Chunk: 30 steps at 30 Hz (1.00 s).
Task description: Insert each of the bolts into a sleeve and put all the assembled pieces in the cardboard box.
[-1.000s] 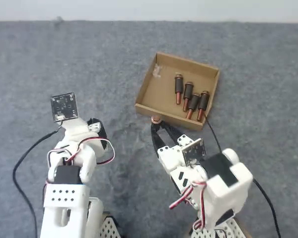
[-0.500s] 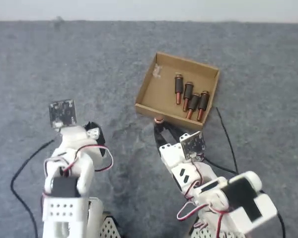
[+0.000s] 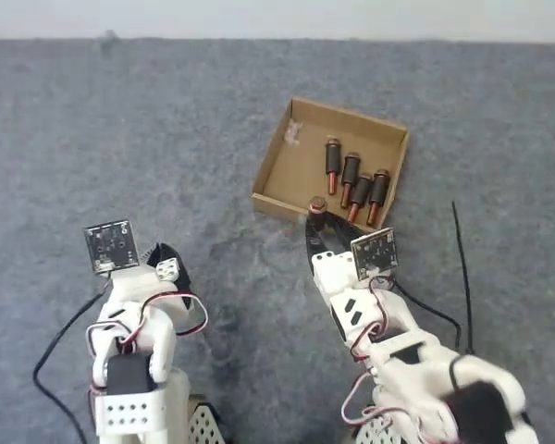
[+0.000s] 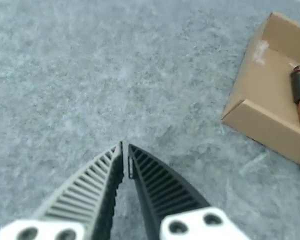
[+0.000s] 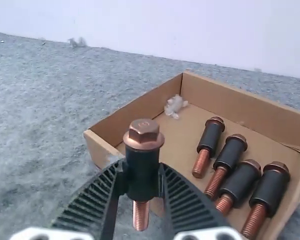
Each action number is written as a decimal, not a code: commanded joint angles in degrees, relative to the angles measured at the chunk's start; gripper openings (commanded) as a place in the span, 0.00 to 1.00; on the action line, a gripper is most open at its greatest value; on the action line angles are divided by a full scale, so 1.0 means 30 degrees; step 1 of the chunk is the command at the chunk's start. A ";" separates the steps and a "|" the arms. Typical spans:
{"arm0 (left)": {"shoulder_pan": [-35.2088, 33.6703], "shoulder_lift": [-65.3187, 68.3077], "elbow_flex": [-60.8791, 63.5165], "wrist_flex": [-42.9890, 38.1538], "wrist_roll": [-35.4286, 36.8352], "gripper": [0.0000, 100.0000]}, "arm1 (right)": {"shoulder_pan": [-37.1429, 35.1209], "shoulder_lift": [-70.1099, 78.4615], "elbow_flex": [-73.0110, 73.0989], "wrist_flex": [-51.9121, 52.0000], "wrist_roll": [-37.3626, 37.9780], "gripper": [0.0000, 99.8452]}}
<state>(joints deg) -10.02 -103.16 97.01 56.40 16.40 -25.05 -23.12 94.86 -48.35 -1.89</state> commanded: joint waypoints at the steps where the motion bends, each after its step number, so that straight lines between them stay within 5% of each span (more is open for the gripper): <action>1: -0.0029 -0.0264 -0.0132 -0.0440 -0.0117 0.01 | 0.0308 -0.3648 0.0234 0.2945 0.0381 0.01; 15: -0.0088 -0.0322 -0.0161 0.1817 -0.4454 0.01 | 0.0337 -1.5487 -0.3663 2.2403 0.0381 0.01; 30: -0.0029 -0.0352 -0.0161 0.3223 -0.4542 0.01 | 0.2066 -0.8864 -1.2337 2.5480 0.1114 0.01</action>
<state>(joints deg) -10.02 -103.16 97.10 65.10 3.30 -21.10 -55.65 69.45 24.62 0.22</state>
